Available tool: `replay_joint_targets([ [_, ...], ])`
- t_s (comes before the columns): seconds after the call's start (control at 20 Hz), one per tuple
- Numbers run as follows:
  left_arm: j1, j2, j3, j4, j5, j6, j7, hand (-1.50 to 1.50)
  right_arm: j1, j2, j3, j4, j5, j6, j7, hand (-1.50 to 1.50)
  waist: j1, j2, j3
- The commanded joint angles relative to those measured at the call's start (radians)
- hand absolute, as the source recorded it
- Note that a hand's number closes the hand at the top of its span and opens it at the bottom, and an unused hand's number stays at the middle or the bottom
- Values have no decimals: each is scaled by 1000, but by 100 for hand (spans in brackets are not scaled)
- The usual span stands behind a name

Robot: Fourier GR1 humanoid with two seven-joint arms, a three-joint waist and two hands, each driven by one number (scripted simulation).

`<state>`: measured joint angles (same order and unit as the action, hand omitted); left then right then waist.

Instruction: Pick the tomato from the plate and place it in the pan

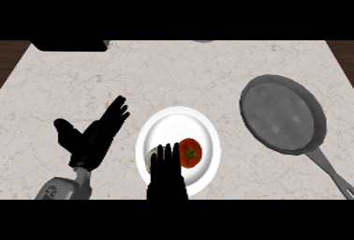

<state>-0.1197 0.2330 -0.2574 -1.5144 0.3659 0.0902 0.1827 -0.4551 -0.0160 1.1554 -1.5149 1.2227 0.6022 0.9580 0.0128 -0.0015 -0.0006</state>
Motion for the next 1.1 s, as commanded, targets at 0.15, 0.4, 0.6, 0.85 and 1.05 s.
replay_joint_targets([
  [0.15, 44, -9, 5, -18, -7, -39, -50, 0, -49, 15, 12, 119, 80, 11, 119, -150, 3, 1, 0],
  [0.4, 66, 0, 50, 49, -8, -90, -89, 0, -50, 15, -65, 182, 105, -45, 11, -150, -4, 3, 0],
  [0.6, 15, -26, 47, -7, -22, -62, 17, 0, -74, 16, -59, 153, 86, -13, 35, -150, -3, 2, 1],
  [0.85, 24, -6, 92, -58, -22, -79, 48, 0, -67, 16, -117, 245, 157, -89, -54, -150, -5, 2, 1],
  [1.05, 46, -26, 74, -55, -44, -85, 48, 0, -99, 4, -133, 269, 242, -124, -192, 150, -7, 2, 1],
])
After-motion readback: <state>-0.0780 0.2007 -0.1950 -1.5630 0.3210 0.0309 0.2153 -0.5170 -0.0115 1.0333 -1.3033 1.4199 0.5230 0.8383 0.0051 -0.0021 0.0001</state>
